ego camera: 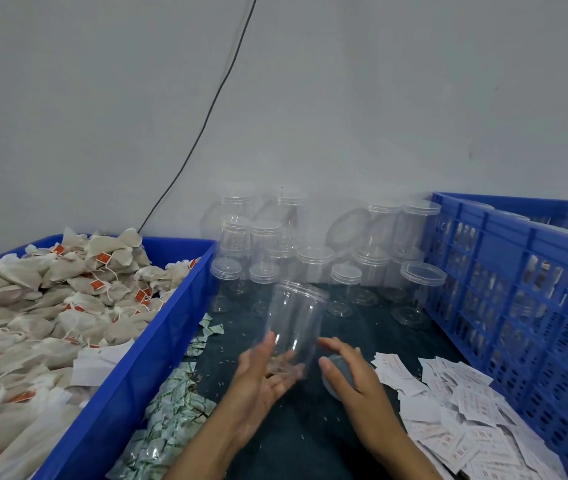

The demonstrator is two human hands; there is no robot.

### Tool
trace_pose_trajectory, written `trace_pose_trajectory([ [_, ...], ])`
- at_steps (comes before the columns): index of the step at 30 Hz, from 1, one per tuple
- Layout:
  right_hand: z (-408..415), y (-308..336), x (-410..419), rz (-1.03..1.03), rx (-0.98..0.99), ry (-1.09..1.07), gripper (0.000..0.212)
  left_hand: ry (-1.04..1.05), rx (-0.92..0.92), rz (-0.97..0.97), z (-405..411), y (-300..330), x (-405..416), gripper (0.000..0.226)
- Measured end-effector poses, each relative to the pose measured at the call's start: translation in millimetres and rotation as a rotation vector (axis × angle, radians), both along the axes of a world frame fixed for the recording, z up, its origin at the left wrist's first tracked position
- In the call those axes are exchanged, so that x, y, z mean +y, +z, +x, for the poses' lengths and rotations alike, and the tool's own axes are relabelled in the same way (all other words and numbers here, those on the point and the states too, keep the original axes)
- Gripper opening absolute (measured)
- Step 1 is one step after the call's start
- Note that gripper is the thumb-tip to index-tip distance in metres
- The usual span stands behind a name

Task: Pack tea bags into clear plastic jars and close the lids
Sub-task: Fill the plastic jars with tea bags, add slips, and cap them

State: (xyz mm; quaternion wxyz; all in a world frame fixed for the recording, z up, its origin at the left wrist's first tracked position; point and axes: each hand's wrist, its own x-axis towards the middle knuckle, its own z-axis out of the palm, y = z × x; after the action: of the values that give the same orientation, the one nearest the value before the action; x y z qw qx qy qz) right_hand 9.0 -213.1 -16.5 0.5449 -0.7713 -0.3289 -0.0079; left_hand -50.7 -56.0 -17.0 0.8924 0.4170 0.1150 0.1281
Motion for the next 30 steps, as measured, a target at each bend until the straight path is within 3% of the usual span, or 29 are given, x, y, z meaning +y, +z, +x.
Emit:
trace_pose_trajectory([
  [4,-4.1,-8.0,7.4,0.081,0.099,0.066,0.058,0.078,0.055,0.352,-0.4,-8.1,-0.1,0.076],
  [8,2.7,-15.4,5.6,0.087,0.087,0.037,0.051,0.104,0.099,0.898,-0.5,-13.6,7.9,0.076],
  [10,4.3,-18.1,4.2,0.069,0.073,0.027,0.054,0.116,0.130,1.047,-0.8,-15.7,11.4,0.074],
  [17,6.0,-23.1,6.8,-0.049,0.054,0.031,0.068,0.008,0.238,1.227,-2.2,-15.2,16.2,0.077],
  [23,7.6,-18.8,5.3,-0.112,-0.021,0.039,0.080,-0.206,0.321,1.087,-9.3,5.5,25.9,0.079],
  [26,6.9,-6.4,3.8,0.001,-0.029,-0.049,0.067,-0.166,0.384,1.082,-17.5,18.2,26.4,0.074],
  [30,4.5,31.3,6.7,0.208,-0.207,-0.235,0.037,0.043,0.401,1.096,-22.7,44.3,23.2,0.055],
])
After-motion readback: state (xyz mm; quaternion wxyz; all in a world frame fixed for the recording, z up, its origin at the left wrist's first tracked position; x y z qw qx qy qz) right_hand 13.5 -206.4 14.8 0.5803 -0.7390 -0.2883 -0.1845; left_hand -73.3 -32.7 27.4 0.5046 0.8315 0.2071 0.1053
